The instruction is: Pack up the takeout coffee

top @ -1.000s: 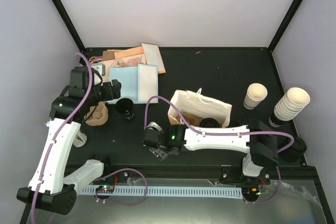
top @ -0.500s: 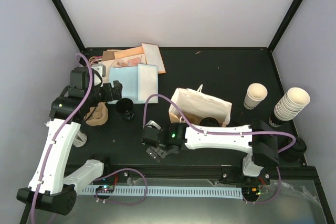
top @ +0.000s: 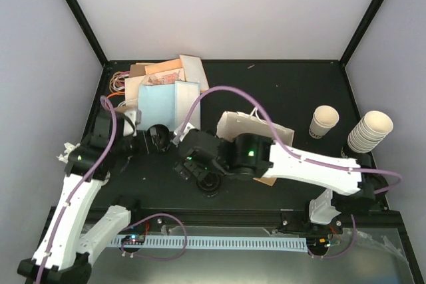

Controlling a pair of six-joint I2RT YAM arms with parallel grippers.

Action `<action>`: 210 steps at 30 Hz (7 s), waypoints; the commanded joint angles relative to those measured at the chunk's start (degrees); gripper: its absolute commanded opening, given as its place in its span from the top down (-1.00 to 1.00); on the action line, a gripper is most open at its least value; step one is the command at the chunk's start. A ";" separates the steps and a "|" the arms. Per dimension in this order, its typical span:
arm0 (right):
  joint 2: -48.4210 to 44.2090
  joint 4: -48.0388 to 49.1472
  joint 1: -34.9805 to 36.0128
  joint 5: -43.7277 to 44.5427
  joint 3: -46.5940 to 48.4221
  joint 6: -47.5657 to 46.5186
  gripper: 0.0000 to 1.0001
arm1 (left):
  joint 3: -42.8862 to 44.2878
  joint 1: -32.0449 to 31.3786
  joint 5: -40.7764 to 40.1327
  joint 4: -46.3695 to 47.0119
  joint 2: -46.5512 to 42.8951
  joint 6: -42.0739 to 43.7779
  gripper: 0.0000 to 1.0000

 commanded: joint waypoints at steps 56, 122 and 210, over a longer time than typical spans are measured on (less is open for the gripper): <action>-36.95 6.05 -27.62 1.17 -18.32 -11.70 -0.98 | 12.51 -64.10 -22.12 -9.40 42.80 -84.93 -0.68; -38.46 7.59 -27.62 -1.15 -20.26 -12.57 -0.99 | 12.62 -58.48 -17.59 -11.86 46.40 -80.77 -0.48; -38.39 4.45 -29.20 -30.55 -17.48 -34.28 0.97 | 34.69 -52.26 -16.38 -7.83 27.56 43.84 -0.33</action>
